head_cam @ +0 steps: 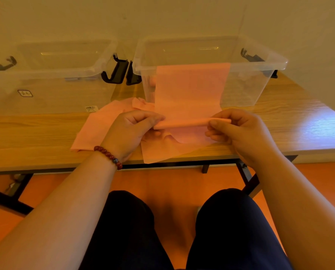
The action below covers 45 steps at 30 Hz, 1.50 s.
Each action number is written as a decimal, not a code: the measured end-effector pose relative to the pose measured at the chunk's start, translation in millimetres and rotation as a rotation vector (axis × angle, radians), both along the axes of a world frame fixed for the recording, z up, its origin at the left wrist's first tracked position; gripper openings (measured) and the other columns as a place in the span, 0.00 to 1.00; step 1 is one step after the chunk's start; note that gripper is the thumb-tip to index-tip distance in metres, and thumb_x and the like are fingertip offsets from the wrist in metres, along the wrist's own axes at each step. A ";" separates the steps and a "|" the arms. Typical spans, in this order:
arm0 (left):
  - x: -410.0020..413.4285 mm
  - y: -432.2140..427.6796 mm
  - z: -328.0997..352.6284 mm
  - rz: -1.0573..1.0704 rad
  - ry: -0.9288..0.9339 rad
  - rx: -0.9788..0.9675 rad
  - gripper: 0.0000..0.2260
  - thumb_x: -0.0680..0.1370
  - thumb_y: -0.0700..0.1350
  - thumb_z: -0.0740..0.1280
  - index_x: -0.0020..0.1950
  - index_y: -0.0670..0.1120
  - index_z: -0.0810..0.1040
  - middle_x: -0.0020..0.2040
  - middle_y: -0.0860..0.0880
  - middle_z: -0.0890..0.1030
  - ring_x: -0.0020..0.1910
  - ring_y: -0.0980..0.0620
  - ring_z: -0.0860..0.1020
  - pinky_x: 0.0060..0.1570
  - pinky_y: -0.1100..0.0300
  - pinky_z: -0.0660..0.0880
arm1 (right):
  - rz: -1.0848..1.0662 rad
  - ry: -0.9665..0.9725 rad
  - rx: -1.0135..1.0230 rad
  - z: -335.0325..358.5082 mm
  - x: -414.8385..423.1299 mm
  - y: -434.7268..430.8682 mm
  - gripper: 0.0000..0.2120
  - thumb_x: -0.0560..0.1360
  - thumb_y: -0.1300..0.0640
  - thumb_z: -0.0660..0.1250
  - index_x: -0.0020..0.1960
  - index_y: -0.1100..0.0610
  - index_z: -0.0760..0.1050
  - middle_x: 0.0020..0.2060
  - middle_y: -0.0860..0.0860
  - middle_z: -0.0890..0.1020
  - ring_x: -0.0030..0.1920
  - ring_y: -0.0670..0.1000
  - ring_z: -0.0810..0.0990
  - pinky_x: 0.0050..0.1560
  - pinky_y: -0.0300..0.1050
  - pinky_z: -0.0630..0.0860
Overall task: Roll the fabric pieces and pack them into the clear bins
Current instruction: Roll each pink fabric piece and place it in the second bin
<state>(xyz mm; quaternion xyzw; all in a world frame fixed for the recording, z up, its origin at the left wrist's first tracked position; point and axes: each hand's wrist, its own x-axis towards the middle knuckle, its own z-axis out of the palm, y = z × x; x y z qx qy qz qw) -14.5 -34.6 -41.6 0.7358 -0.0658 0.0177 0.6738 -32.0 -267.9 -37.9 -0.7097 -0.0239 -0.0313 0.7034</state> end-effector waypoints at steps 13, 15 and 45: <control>1.9 -4.5 0.5 0.027 0.017 0.047 0.05 0.77 0.42 0.67 0.43 0.47 0.82 0.35 0.52 0.84 0.34 0.57 0.82 0.35 0.68 0.78 | 0.018 0.009 -0.037 0.4 1.3 -0.8 0.10 0.73 0.62 0.71 0.52 0.52 0.79 0.47 0.51 0.83 0.44 0.50 0.86 0.41 0.38 0.80; 1.4 -4.4 0.9 0.020 0.024 0.037 0.05 0.77 0.42 0.67 0.43 0.48 0.82 0.36 0.52 0.85 0.34 0.57 0.82 0.35 0.68 0.78 | 0.010 0.006 -0.051 -0.1 1.2 -0.6 0.08 0.73 0.63 0.71 0.50 0.53 0.79 0.45 0.51 0.83 0.43 0.50 0.86 0.40 0.37 0.79; -3.2 -7.7 3.8 0.009 0.002 0.048 0.04 0.77 0.39 0.66 0.45 0.46 0.79 0.33 0.52 0.84 0.32 0.57 0.81 0.32 0.68 0.77 | 0.031 -0.001 -0.088 -1.1 2.4 -1.9 0.10 0.73 0.61 0.72 0.52 0.51 0.79 0.45 0.52 0.84 0.40 0.52 0.85 0.45 0.46 0.82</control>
